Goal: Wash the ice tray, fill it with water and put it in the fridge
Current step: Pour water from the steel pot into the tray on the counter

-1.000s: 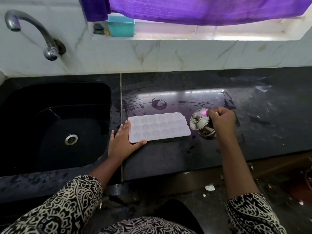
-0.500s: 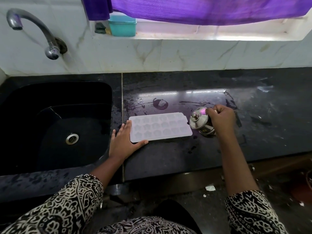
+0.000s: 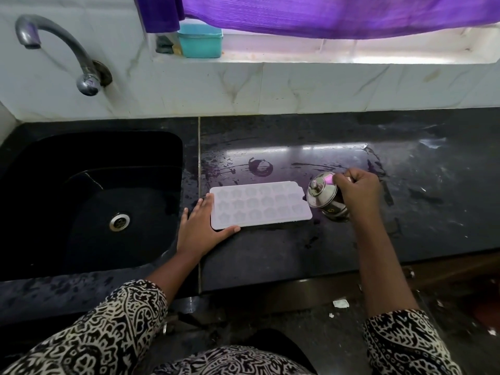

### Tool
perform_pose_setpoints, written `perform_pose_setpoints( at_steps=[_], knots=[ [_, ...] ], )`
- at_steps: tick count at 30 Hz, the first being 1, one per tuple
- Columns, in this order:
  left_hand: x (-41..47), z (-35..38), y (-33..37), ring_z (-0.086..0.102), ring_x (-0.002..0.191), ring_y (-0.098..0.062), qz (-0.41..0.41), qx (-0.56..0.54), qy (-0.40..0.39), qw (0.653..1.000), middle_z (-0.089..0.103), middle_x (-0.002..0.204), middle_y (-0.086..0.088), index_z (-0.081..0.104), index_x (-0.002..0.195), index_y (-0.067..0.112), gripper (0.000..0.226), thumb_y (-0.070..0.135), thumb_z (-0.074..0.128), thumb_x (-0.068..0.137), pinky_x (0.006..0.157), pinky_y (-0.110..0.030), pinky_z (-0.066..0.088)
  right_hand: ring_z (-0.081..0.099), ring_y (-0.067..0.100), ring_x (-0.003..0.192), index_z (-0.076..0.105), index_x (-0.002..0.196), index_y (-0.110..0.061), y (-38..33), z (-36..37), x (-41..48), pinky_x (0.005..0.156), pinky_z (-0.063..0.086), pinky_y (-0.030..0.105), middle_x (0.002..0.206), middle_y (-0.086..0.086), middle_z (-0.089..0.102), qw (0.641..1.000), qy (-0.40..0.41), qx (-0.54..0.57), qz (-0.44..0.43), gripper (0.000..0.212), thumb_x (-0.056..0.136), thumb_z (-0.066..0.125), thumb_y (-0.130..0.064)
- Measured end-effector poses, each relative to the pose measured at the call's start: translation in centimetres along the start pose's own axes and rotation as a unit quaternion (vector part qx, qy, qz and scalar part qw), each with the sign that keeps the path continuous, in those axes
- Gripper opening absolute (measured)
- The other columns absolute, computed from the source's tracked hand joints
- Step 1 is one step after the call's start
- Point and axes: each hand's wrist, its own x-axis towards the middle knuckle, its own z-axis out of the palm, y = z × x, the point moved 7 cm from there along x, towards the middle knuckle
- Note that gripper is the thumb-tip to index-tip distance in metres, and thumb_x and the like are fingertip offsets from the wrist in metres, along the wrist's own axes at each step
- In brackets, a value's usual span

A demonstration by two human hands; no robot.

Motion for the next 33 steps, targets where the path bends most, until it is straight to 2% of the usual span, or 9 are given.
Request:
perform_pose_setpoints(
  at_steps=[4, 9, 11, 15, 19, 23, 33],
  knots=[
    [-0.02, 0.00, -0.01, 0.014, 0.149, -0.012, 0.000, -0.002, -0.004, 1.000, 0.017, 0.162, 0.006, 0.010, 0.155, 0.024, 0.122, 0.096, 0.032, 0.059, 0.120, -0.043, 0.006, 0.032, 0.006, 0.042, 0.039, 0.047, -0.020, 0.05, -0.06, -0.04, 0.049, 0.032, 0.021, 0.040, -0.012, 0.035, 1.000, -0.008, 0.013, 0.005, 0.039, 0.074, 0.063, -0.008],
    [-0.01, 0.01, -0.02, 0.014, 0.149, -0.012, 0.001, -0.004, -0.003, 1.000, 0.017, 0.162, 0.006, 0.010, 0.155, 0.024, 0.121, 0.096, 0.033, 0.059, 0.120, -0.043, 0.006, 0.028, 0.010, 0.044, 0.037, 0.045, -0.020, -0.05, -0.50, 0.19, 0.053, 0.029, 0.026, 0.043, -0.008, 0.032, 1.000, -0.003, 0.015, 0.009, 0.041, 0.073, 0.065, -0.009],
    [-0.04, 0.03, -0.01, 0.015, 0.149, -0.012, 0.002, -0.004, -0.002, 1.000, 0.017, 0.162, 0.006, 0.010, 0.155, 0.024, 0.122, 0.096, 0.033, 0.059, 0.120, -0.043, 0.006, 0.027, 0.007, 0.042, 0.037, 0.043, -0.019, -0.01, -0.59, 0.23, 0.053, 0.028, 0.026, 0.039, -0.013, 0.031, 1.000, -0.004, 0.022, 0.013, 0.042, 0.073, 0.065, -0.008],
    [0.05, 0.07, -0.04, 0.015, 0.149, -0.012, 0.001, -0.002, -0.001, 1.000, 0.018, 0.162, 0.006, 0.011, 0.155, 0.024, 0.122, 0.096, 0.032, 0.059, 0.120, -0.044, 0.007, 0.029, 0.008, 0.042, 0.037, 0.045, -0.020, -0.05, -0.76, 0.28, 0.052, 0.031, 0.025, 0.039, -0.012, 0.032, 1.000, 0.000, 0.026, 0.016, 0.041, 0.074, 0.064, -0.009],
    [0.07, 0.06, -0.03, 0.014, 0.149, -0.011, 0.001, -0.007, -0.001, 1.000, 0.019, 0.162, 0.007, 0.011, 0.155, 0.024, 0.121, 0.095, 0.033, 0.059, 0.120, -0.043, 0.005, 0.025, 0.003, 0.040, 0.036, 0.045, -0.020, -0.21, -0.66, 0.32, 0.050, 0.028, 0.024, 0.037, -0.014, 0.031, 0.999, -0.005, 0.041, 0.012, 0.041, 0.072, 0.065, -0.008],
    [0.00, -0.05, -0.01, 0.014, 0.149, -0.011, 0.001, -0.012, 0.002, 1.000, 0.020, 0.162, 0.007, 0.012, 0.155, 0.024, 0.121, 0.095, 0.034, 0.059, 0.120, -0.043, 0.005, 0.027, 0.009, 0.044, 0.035, 0.045, -0.020, -0.30, -0.66, 0.39, 0.051, 0.028, 0.025, 0.037, -0.014, 0.030, 0.998, -0.006, 0.056, 0.013, 0.042, 0.071, 0.066, -0.008],
    [0.10, 0.08, -0.08, 0.014, 0.149, -0.011, 0.000, -0.004, 0.001, 1.000, 0.020, 0.161, 0.008, 0.013, 0.155, 0.025, 0.122, 0.097, 0.032, 0.059, 0.120, -0.042, 0.006, 0.023, 0.002, 0.039, 0.034, 0.046, -0.021, -0.52, -0.98, 0.62, 0.048, 0.026, 0.023, 0.036, -0.014, 0.030, 0.998, -0.008, 0.060, 0.004, 0.043, 0.073, 0.065, -0.008]
  ],
)
